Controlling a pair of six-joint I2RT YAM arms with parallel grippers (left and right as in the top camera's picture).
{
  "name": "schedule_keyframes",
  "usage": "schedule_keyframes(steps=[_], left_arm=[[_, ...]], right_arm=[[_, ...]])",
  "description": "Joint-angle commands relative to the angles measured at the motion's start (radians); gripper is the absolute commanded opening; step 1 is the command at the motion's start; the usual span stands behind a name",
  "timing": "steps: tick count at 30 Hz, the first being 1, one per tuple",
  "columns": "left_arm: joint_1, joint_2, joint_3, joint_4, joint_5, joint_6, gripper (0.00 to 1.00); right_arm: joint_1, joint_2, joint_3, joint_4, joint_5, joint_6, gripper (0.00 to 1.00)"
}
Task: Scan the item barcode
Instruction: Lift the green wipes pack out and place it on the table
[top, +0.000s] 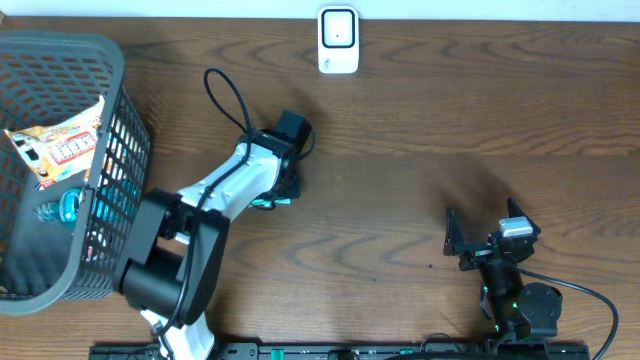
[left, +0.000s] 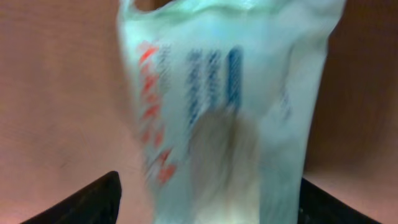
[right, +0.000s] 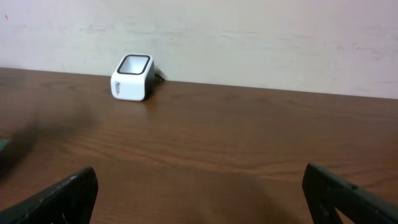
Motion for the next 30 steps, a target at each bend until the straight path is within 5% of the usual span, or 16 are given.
schedule_keyframes(steps=[1,5,10,19,30], left_arm=[[0.0,-0.121,0.028,-0.036,-0.028,0.032,0.81],[0.003,-0.261,0.027,-0.033,-0.028,0.042,0.79],[0.003,-0.33,0.026,-0.004,-0.025,0.026,0.08],[0.003,-0.229,-0.057,0.049,-0.023,-0.058,0.08],[0.014,-0.078,-0.206,0.303,0.128,-0.061,0.07]], right_arm=[[0.01,-0.008,-0.001,-0.004,0.002,-0.004,0.99],[0.01,-0.008,-0.001,-0.004,0.002,-0.004,0.99],[0.01,-0.008,-0.001,-0.004,0.002,-0.004,0.99],[0.01,-0.008,-0.001,-0.004,0.002,-0.004,0.99],[0.01,-0.008,-0.001,-0.004,0.002,-0.004,0.99]])
